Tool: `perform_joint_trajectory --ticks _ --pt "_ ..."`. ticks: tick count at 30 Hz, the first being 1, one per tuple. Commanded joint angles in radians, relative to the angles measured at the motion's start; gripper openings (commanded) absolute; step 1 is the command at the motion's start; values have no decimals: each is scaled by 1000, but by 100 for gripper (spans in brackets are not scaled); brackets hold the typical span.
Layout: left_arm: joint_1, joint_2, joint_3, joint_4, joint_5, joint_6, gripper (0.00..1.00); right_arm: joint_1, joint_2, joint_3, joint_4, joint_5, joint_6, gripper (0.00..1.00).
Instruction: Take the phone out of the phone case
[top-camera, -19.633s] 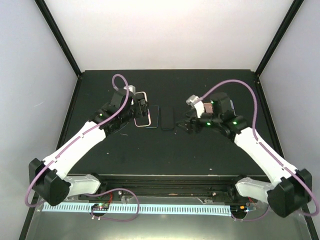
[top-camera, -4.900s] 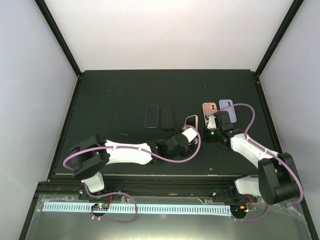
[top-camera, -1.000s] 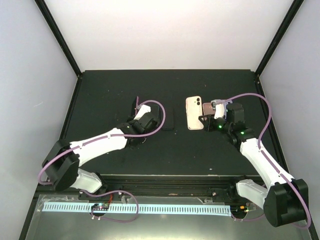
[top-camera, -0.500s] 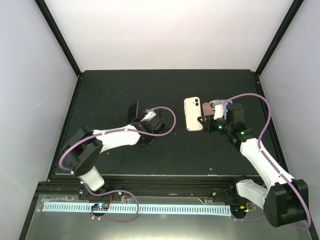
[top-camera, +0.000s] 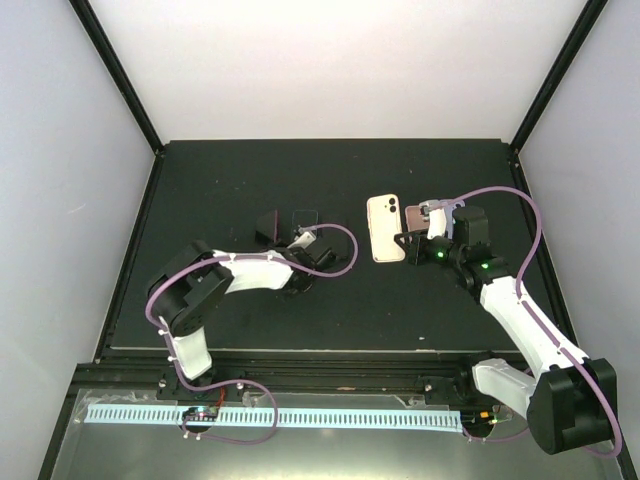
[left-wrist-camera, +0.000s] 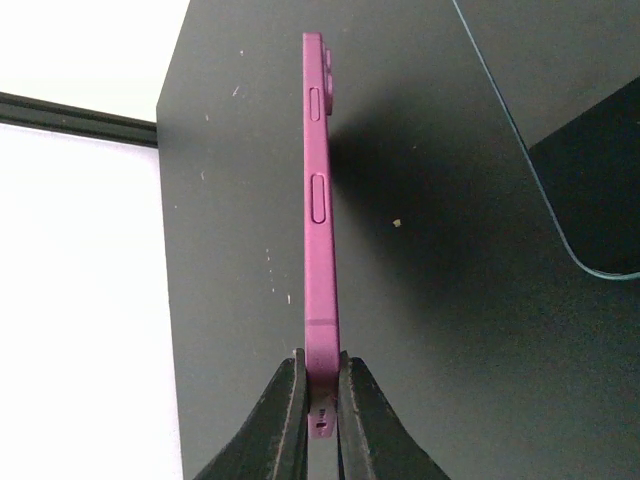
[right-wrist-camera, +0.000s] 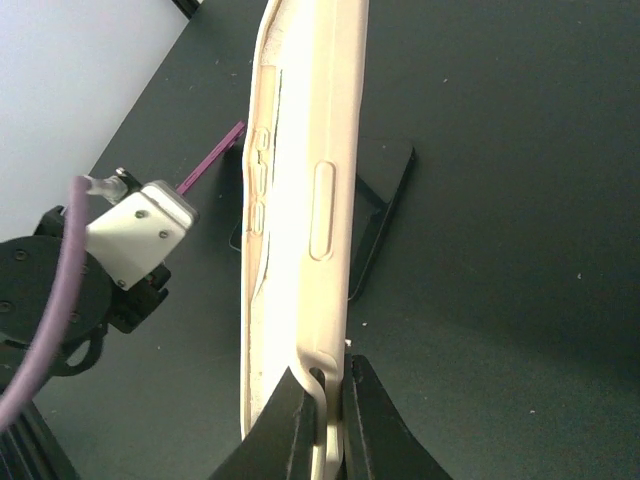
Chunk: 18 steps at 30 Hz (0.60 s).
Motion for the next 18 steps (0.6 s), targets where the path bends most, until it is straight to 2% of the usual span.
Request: perform_joint_trajectory --ticks 1,12,18 --pt "6 46 -2 69 -56 53 2 -7 -12 26 19 -15 -19 1" --pt "59 93 -3 122 10 91 15 -6 8 29 20 -9 -21 1" --pt "66 85 7 87 57 62 45 -6 12 33 20 -5 -22 1"
